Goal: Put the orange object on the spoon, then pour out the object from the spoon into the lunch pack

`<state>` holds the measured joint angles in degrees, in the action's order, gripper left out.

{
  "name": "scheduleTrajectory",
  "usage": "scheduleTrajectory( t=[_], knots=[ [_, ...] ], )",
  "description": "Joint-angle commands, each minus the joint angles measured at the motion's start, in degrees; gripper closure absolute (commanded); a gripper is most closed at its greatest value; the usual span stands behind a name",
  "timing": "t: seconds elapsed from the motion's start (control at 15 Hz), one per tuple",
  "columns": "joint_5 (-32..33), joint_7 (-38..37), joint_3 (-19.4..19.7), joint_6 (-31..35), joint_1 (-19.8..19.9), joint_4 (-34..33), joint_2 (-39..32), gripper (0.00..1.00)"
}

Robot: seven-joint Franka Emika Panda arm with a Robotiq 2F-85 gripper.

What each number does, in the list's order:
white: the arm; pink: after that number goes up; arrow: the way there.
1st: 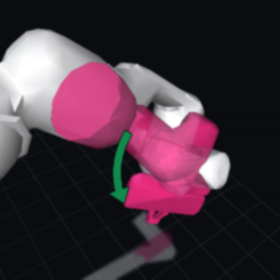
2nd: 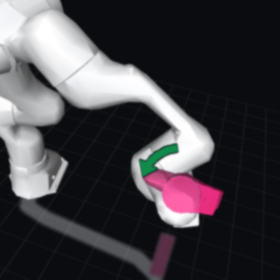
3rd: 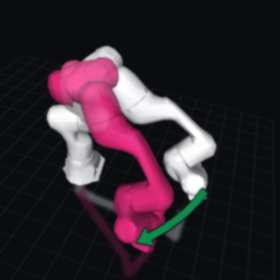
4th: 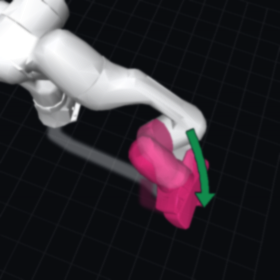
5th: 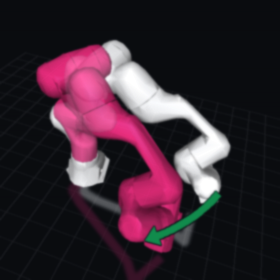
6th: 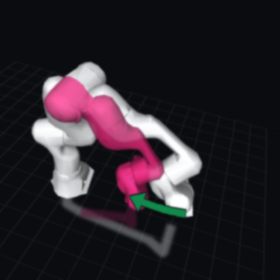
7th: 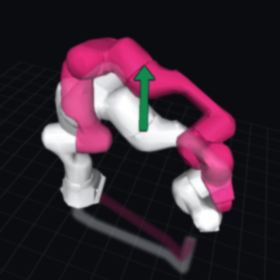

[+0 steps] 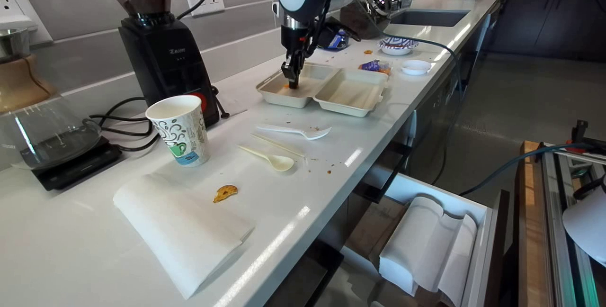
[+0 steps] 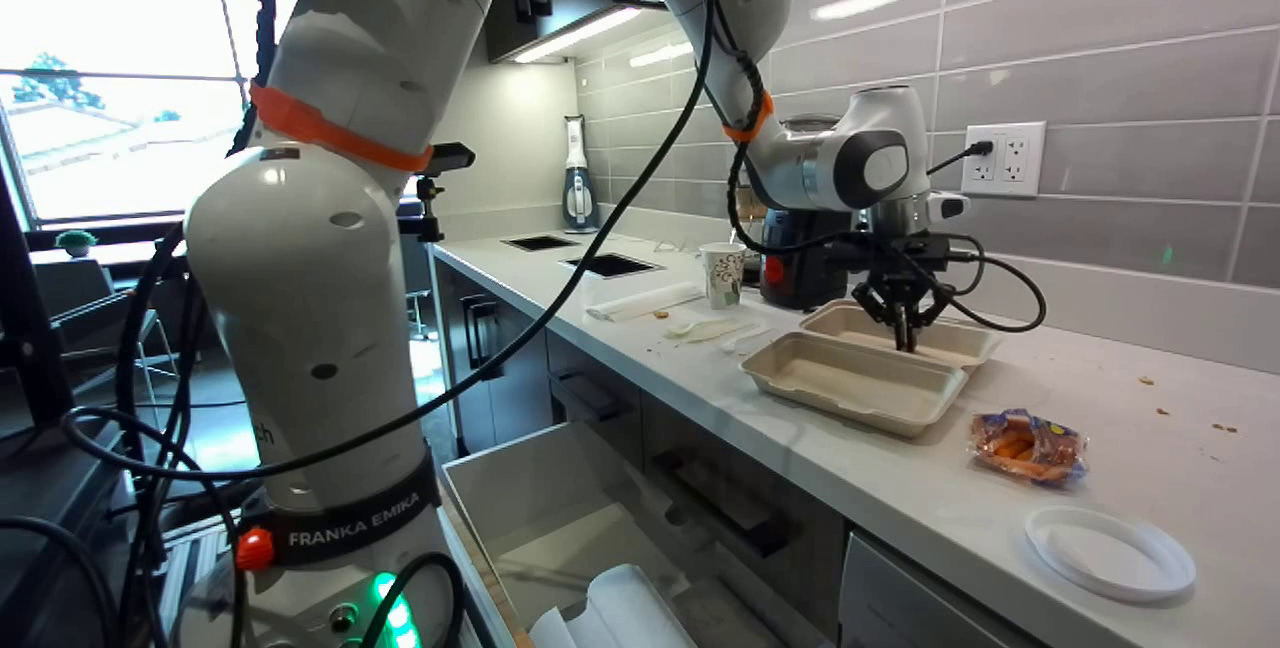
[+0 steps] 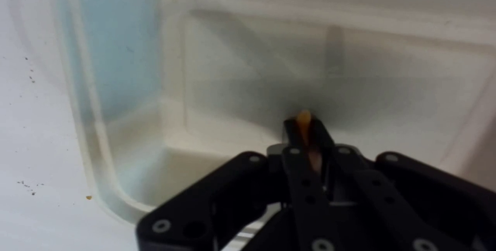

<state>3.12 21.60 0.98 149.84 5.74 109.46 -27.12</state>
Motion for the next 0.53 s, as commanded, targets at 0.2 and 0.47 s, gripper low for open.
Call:
scheduleTrajectory(
  t=[0.2, 0.47],
  knots=[
    [0.83, -0.52, -0.6, 0.99, 0.61, 1.92, 3.14, 0.97],
    [0.66, -0.01, -1.02, 1.12, 0.44, 3.9, 6.48, 0.97]
  ],
)
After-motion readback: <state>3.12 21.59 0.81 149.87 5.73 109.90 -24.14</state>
